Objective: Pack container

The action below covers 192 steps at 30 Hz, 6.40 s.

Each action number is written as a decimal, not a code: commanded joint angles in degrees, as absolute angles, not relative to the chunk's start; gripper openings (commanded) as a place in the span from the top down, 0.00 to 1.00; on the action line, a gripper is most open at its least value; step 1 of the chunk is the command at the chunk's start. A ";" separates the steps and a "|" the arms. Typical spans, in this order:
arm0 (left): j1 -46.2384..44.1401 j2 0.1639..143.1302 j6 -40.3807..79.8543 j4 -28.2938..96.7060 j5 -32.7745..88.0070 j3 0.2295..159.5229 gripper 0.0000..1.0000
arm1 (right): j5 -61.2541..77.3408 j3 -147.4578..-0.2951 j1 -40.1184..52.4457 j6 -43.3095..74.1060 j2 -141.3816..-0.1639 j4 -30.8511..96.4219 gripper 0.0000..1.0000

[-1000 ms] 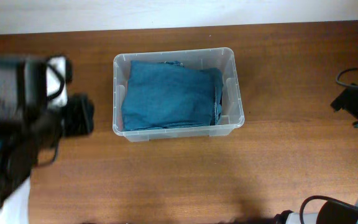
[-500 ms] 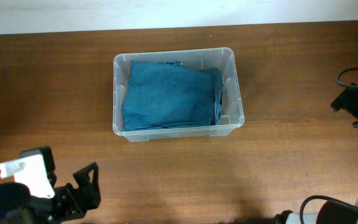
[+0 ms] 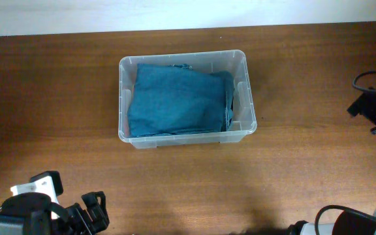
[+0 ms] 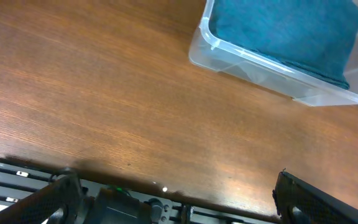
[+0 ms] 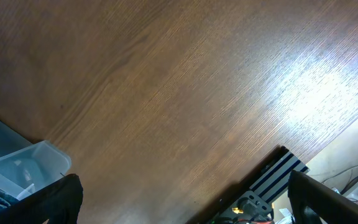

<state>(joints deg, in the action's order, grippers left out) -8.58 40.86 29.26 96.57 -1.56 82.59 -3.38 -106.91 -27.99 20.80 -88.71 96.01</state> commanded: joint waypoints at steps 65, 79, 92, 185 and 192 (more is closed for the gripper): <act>1.23 0.30 -7.62 8.14 4.71 2.28 0.01 | -3.49 -107.02 -28.23 21.10 -88.49 96.05 0.01; 1.23 0.30 -7.62 8.14 4.71 2.28 0.01 | -3.46 -107.02 -28.12 21.10 -88.55 96.03 0.02; 1.23 0.30 -7.62 8.14 4.71 2.28 0.01 | -3.46 -107.02 -27.66 21.10 -72.47 96.03 0.02; 1.23 0.30 -7.62 8.14 4.71 2.28 0.01 | 0.78 -0.32 -3.77 0.43 -0.21 4.47 0.02; 1.23 0.30 -7.62 8.14 4.71 2.28 0.01 | 0.78 -0.32 -3.77 0.43 -0.21 4.49 0.02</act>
